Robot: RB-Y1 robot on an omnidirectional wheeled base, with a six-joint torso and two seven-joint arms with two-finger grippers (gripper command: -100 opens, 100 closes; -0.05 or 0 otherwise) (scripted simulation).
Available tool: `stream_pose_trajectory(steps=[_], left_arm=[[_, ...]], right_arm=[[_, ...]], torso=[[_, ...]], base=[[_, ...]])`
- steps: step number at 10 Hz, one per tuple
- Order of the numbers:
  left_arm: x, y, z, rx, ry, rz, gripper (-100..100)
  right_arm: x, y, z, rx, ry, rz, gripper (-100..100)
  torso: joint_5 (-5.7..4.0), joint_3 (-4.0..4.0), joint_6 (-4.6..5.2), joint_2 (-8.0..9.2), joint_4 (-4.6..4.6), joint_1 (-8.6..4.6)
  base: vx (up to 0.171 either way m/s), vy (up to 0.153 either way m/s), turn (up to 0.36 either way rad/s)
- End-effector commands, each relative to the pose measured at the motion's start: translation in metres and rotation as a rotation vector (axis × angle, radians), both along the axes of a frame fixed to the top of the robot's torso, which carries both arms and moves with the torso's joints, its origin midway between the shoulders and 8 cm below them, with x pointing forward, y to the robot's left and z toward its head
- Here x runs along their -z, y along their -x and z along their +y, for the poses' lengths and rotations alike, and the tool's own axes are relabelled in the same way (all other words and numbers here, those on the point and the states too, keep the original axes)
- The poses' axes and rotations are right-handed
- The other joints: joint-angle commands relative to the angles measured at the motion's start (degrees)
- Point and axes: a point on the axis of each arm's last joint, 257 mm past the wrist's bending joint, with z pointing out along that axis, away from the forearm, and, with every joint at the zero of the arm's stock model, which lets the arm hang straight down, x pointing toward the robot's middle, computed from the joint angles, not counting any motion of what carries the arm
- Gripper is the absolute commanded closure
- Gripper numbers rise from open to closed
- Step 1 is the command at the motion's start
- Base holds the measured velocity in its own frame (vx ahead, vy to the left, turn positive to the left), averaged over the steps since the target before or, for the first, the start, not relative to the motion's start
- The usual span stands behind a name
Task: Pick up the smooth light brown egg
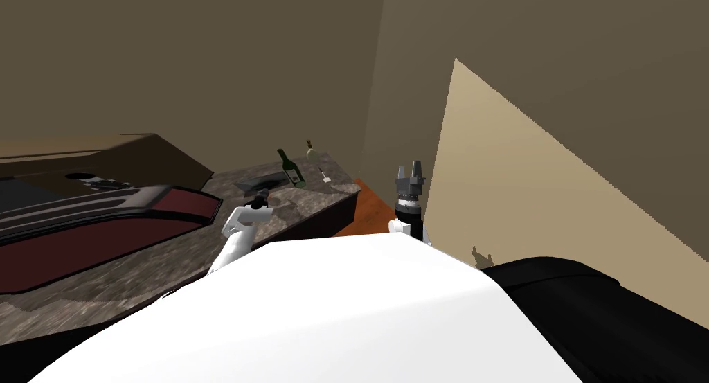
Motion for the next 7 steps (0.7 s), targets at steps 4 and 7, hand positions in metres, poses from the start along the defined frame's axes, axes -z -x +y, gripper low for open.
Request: stream_pose_trajectory(steps=[4, 7], left_arm=[[0.004, -0.02, -0.012, -0.02, 0.002, 0.002, -100], [0.005, -0.027, -0.017, -0.023, 0.004, 0.004, -100]], right_arm=[[0.0, 0.0, 0.0, 0.0, 0.0, 0.0, 0], [0.0, 0.0, 0.0, 0.0, 0.0, 0.0, 0]], torso=[[-0.02, -0.02, 0.0, -0.04, -0.01, -0.08], [-0.03, -0.03, 0.0, -0.05, -0.01, -0.11]], base=[[-0.048, 0.063, -0.045], [-0.037, 0.047, -0.035]])
